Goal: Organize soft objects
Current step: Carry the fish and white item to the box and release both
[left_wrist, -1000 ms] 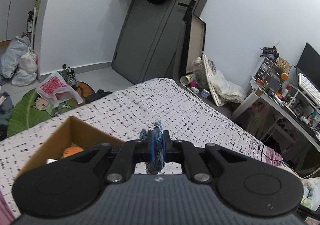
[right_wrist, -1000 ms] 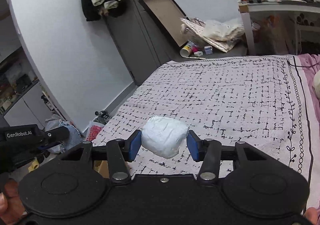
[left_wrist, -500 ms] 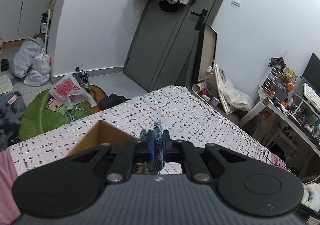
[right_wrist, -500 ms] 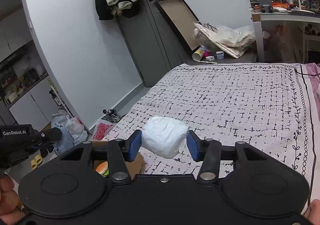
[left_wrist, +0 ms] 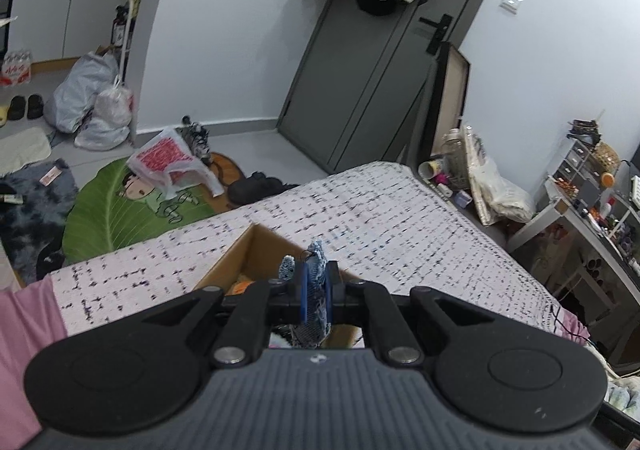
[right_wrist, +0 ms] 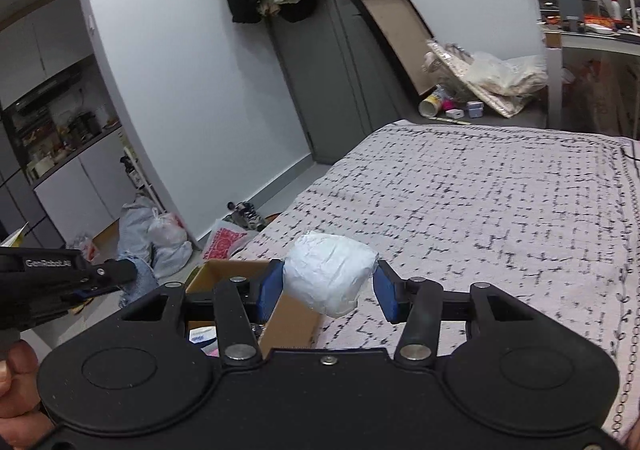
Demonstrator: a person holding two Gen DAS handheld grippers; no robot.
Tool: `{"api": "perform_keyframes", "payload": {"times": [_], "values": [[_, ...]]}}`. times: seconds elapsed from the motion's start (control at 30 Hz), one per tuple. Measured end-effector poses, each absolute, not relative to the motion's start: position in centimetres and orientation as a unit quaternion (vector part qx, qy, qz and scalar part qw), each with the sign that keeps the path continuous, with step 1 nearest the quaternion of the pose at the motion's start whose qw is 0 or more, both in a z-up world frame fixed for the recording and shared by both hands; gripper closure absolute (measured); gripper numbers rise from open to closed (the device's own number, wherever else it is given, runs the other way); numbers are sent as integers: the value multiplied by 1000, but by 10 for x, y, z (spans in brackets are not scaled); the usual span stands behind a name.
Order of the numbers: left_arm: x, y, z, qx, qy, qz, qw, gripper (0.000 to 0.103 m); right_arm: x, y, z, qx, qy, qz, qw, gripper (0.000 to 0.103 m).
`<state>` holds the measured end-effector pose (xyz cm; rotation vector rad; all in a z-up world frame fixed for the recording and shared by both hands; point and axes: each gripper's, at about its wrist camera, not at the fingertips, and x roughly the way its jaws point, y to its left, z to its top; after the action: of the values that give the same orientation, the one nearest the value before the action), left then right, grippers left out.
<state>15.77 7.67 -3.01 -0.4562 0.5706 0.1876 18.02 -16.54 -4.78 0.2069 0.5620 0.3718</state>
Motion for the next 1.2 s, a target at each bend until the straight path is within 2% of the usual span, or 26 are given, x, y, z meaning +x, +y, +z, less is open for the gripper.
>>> {"api": "perform_keyframes", "payload": {"times": [0.4,0.8,1.03,1.2], "values": [[163,112,-68,-247,320,119,907,95,181,-122,-61,76,285,221,930,55],[171,133,-98,-295,368,130,872,90,195,-91,-76,66,302,233,922,55],[172,138,-105,-308,372,121,867,59,211,-72,-83,63,304,239,920,55],[172,142,-108,-315,369,126,865,46,217,-66,-89,66,304,238,920,51]]}}
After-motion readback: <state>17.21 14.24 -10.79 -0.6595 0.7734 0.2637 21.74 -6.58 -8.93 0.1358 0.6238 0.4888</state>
